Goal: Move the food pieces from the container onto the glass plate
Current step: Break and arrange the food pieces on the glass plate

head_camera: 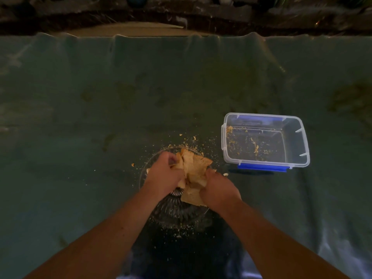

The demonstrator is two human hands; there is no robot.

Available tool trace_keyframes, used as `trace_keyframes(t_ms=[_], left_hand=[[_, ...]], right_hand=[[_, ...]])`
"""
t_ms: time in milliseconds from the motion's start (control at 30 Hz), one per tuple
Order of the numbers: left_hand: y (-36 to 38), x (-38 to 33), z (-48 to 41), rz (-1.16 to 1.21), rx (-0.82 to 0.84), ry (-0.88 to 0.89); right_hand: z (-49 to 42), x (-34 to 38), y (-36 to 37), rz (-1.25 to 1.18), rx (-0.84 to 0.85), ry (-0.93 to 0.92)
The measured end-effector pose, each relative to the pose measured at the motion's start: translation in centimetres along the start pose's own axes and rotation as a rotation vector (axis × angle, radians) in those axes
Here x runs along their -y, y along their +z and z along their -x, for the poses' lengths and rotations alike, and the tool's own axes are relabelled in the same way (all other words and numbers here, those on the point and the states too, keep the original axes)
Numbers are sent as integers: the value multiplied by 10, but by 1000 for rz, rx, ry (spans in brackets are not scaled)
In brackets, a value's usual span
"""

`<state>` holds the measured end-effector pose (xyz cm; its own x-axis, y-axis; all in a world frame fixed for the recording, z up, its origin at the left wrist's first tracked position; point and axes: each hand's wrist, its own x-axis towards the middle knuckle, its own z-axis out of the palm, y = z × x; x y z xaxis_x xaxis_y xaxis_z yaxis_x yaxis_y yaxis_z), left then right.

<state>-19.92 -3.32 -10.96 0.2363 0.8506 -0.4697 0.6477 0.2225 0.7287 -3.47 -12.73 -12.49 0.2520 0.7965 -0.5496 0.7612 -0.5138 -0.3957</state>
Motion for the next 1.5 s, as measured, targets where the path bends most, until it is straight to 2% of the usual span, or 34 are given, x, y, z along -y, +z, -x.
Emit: trace_keyframes(t_ms=[67, 167, 267, 333, 433, 500, 533, 600, 633, 700, 733, 767, 900, 1067, 1133, 1233, 1300, 1400, 1500], left_hand=[[-12, 1, -2, 94, -74, 0], [-27, 14, -1, 384, -108, -135], [-39, 41, 12, 659, 26, -349], [-40, 61, 24, 673, 128, -447], [-36, 82, 38, 380, 248, -508], [-33, 87, 42, 47, 327, -434], [-33, 85, 41, -194, 348, -350], [-36, 77, 36, -697, 269, -169], [-39, 71, 31, -820, 168, -100], [-44, 55, 18, -811, -29, 11], [-45, 49, 9, -781, -71, 77], [-45, 45, 1, -768, -58, 138], [-43, 41, -20, -814, 193, 294], [-45, 40, -23, -902, 107, 428], [-44, 41, -17, -960, 136, 491], [-41, 43, -6, -1070, 256, 442], [-36, 45, -4, -1127, 271, 434], [-37, 44, -4, -999, 287, 405], [-40, 43, -7, -943, 291, 412]], right_hand=[[-1, 2, -1, -13, 9, 14], [-4, 3, -2, -28, 31, 30], [-6, 5, -4, -25, 57, 55], [-7, 6, -5, -20, 70, 63], [-8, 7, -6, -5, 71, 62], [-8, 8, -6, 9, 70, 55], [-8, 8, -7, 18, 73, 54], [-8, 9, -8, 39, 82, 53], [-8, 9, -8, 48, 88, 50], [-7, 11, -9, 73, 97, 34], [-7, 12, -10, 87, 98, 23], [-7, 13, -10, 96, 97, 13], [-12, 20, -16, 132, 73, -49], [-17, 26, -21, 321, 49, -103], [-16, 27, -20, 431, 22, -144], [-16, 28, -19, 438, 25, -167], [-16, 28, -18, 392, 57, -158], [-17, 27, -19, 345, 109, -139], [-17, 28, -20, 408, 107, -187]])
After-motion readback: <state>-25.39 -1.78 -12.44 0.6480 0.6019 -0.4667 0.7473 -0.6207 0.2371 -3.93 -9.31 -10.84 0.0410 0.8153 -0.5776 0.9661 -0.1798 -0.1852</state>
